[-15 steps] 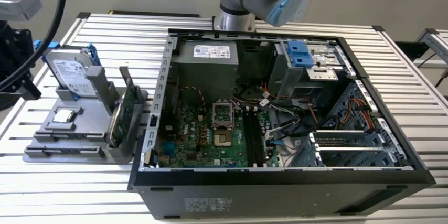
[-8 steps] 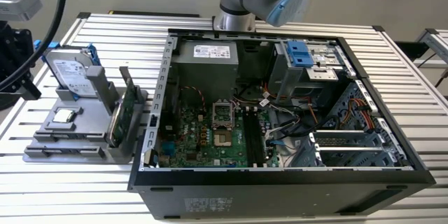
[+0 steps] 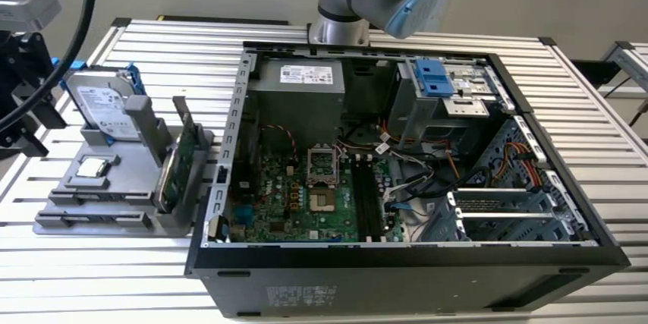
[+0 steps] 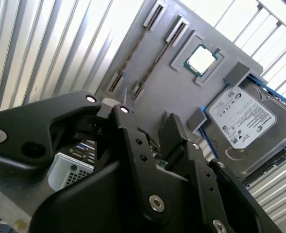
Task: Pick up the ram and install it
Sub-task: 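Pick up the ram and move it above insertion slot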
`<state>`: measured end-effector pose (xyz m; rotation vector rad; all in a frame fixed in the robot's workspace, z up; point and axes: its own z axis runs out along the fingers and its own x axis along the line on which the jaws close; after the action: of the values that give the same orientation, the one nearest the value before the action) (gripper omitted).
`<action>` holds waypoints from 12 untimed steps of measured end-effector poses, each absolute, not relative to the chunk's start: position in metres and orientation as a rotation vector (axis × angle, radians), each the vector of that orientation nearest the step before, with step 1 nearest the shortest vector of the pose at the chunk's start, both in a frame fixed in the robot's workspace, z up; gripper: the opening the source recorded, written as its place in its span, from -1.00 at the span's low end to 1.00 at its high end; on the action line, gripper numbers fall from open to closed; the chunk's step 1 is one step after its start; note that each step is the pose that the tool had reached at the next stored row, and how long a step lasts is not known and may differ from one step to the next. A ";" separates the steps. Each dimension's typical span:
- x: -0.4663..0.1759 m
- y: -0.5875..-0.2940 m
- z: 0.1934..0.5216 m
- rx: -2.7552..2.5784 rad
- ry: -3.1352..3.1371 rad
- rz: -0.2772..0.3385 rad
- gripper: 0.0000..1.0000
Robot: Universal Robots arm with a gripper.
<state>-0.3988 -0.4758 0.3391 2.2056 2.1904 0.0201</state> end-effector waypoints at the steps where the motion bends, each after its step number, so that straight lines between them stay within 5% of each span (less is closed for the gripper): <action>1: -0.399 -0.476 0.339 2.206 2.190 0.020 1.00; 12: -0.399 -0.476 0.337 2.206 2.190 0.020 1.00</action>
<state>-0.3989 -0.4759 0.3365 2.2057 2.1902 0.0199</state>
